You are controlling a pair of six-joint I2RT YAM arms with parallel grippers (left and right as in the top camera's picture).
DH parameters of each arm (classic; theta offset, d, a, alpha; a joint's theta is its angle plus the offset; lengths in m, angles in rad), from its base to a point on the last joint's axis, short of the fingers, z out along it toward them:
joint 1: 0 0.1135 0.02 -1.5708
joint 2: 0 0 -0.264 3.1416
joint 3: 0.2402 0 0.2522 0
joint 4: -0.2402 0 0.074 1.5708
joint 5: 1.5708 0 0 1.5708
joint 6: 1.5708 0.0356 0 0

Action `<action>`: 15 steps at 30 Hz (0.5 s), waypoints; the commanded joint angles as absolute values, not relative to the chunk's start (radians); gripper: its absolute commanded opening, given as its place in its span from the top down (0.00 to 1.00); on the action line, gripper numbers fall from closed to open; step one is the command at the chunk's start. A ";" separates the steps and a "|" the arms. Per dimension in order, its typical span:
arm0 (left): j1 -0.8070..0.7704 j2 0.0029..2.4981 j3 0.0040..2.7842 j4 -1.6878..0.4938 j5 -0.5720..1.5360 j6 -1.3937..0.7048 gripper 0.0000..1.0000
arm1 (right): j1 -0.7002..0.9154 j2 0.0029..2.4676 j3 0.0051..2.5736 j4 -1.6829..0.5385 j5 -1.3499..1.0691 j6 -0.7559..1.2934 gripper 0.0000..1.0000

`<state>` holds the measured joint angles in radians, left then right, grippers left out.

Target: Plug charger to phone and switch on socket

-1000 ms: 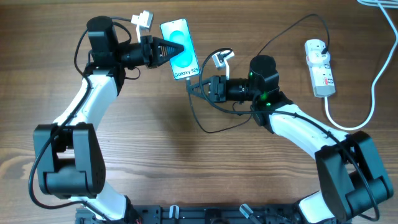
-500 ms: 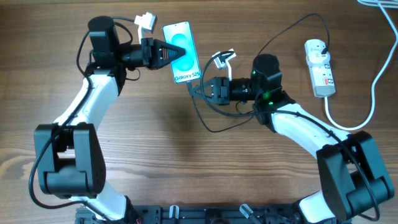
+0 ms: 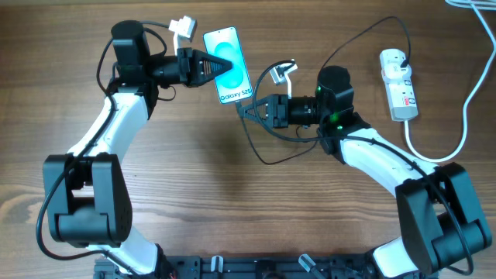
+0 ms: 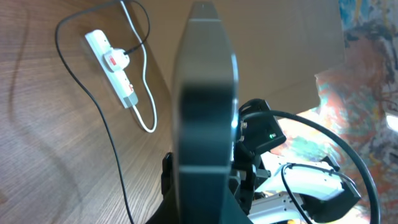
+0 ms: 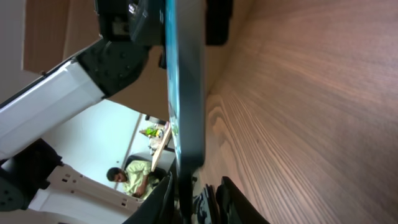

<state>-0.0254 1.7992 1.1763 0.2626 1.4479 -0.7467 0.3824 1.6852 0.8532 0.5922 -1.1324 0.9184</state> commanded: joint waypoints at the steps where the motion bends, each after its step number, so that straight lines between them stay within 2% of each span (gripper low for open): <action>1: -0.031 1.788 1.175 0.266 1.392 -0.741 0.96 | 0.399 1.698 0.859 0.586 -1.145 0.916 0.74; 4: -0.031 1.788 1.175 0.266 1.378 -0.741 0.96 | 0.421 1.698 0.859 0.587 -1.145 0.916 0.76; 5: -0.031 1.788 1.175 0.258 1.378 -0.741 0.96 | 0.422 1.698 0.859 0.590 -1.145 0.916 0.89; 6: -0.031 1.788 1.175 0.236 1.378 -0.741 0.96 | 0.422 1.698 0.859 0.590 -1.145 0.916 0.95; 15: -0.052 1.788 1.175 0.197 1.534 -0.684 0.96 | 0.422 1.698 0.859 0.681 -1.074 0.967 0.95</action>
